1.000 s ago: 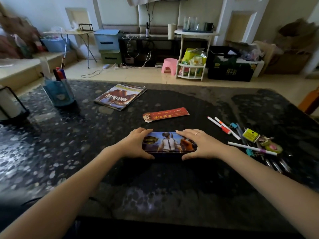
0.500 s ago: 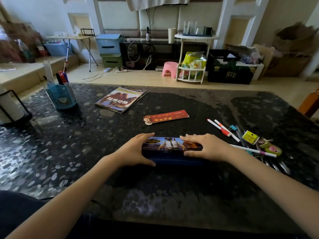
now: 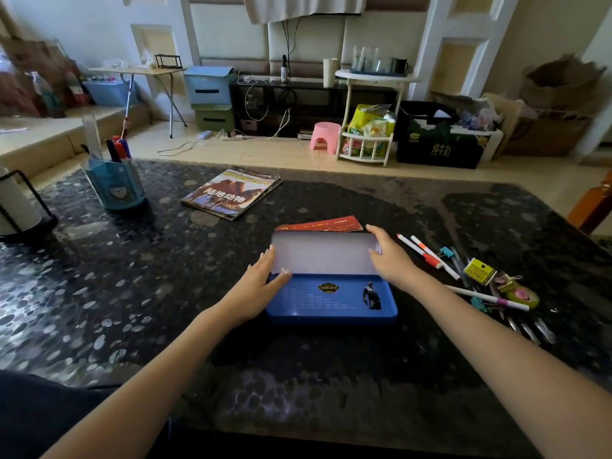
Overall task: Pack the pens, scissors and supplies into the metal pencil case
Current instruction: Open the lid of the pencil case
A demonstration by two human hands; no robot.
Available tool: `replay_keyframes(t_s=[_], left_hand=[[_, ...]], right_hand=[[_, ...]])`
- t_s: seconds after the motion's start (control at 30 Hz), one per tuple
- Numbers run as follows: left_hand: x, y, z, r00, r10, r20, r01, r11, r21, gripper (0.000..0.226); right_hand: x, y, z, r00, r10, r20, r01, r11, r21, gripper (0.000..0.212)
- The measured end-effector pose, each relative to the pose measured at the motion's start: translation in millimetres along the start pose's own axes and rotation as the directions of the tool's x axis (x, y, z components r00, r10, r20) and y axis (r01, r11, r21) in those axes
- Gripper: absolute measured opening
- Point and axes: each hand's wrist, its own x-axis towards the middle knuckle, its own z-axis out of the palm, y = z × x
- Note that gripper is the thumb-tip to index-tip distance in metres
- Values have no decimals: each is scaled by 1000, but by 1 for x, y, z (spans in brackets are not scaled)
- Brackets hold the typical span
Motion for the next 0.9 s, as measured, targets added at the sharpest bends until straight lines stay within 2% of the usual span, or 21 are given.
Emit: replay_keyframes(t_s=[0.07,0.13,0.2,0.27,0.33,0.43,0.5,0.67,0.9], left_hand=[[-1,-1,2,998,-3,69,-4,996,94,85],[-4,-3,1,988,23,153,-59,969,239,101],[-9,-6,1,974,77,212,-149,925,350,111],[-13,-6,0,971,112,213,-191,898,397,111],[-17,-1,-3,979,104,173,-167,899,404,108],[-21,8,-4,993,83,87,-111,905,410,105],[-23,11,0,996,79,44,-89,912,401,107],[-24,15,8,997,74,3,-69,922,382,108],[-24,16,6,994,107,-18,-91,911,403,109]], right_hand=[[2,1,3,994,64,89,-59,997,-56,56],[-1,-2,5,982,69,178,-40,986,-159,54],[-11,-9,6,977,-13,211,73,957,-279,49],[-30,-19,6,966,-171,196,230,912,-338,38],[-53,-25,5,925,-329,193,378,858,-348,28],[-82,-23,11,864,-396,310,488,808,-330,27],[-91,-16,19,857,-390,337,499,790,-356,29],[-91,-15,25,900,-381,212,436,814,-384,22],[-90,-36,21,895,-346,280,443,752,-487,7]])
